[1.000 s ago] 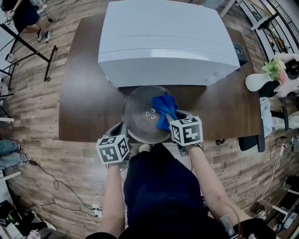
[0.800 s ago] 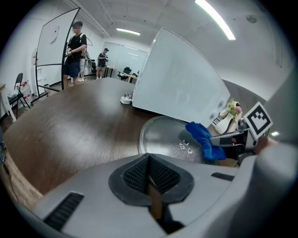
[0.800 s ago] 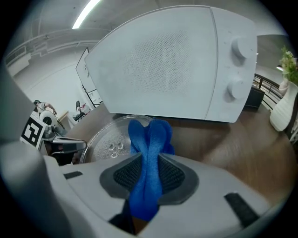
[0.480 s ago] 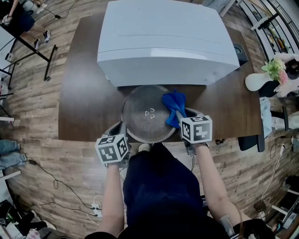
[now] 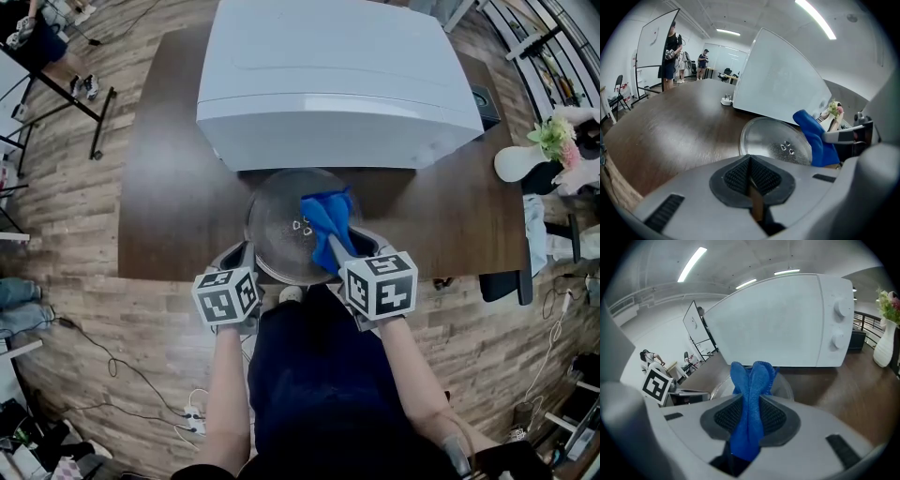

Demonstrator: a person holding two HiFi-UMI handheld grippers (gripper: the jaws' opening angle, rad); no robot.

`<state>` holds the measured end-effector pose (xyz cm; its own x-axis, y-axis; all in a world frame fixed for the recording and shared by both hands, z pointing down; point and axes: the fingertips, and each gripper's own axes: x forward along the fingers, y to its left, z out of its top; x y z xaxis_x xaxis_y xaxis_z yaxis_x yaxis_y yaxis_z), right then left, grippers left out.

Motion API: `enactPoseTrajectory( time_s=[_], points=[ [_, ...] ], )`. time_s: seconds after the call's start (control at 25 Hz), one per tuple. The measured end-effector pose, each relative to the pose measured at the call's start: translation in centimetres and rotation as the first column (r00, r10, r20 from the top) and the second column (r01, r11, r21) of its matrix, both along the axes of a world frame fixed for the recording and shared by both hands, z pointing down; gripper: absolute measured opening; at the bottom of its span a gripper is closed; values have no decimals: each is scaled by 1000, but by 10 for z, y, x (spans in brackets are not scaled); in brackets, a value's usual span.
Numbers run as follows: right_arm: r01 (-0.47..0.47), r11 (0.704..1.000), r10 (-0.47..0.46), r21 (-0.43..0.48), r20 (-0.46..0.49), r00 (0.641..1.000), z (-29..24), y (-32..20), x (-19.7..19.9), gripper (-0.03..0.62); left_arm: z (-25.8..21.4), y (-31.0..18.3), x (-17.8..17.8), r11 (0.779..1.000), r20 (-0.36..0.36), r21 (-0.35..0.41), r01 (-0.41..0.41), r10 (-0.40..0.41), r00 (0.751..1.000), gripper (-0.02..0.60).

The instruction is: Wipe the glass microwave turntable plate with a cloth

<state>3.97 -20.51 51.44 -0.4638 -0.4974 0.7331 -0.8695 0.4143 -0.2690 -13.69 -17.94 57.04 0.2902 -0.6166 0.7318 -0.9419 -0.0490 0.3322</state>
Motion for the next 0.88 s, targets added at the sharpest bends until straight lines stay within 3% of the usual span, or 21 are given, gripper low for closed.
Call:
enactPoseTrajectory(
  time_s=[0.24, 0.48, 0.68, 0.88],
  points=[
    [59, 998, -55, -38, 104, 993, 1, 23, -61, 95, -1, 0, 1, 1000, 11, 5, -1, 1, 1000, 2],
    [85, 993, -74, -79, 136, 988, 21, 37, -110, 95, 0, -1, 1, 1000, 6, 4, -2, 2, 1000, 2],
    [104, 986, -85, -132, 137, 987, 42, 44, -132, 94, 0, -1, 1, 1000, 5, 4, -2, 2, 1000, 2],
    [146, 982, -134, -118, 101, 986, 54, 45, -135, 92, 0, -1, 1, 1000, 8, 5, -5, 5, 1000, 2]
  ],
)
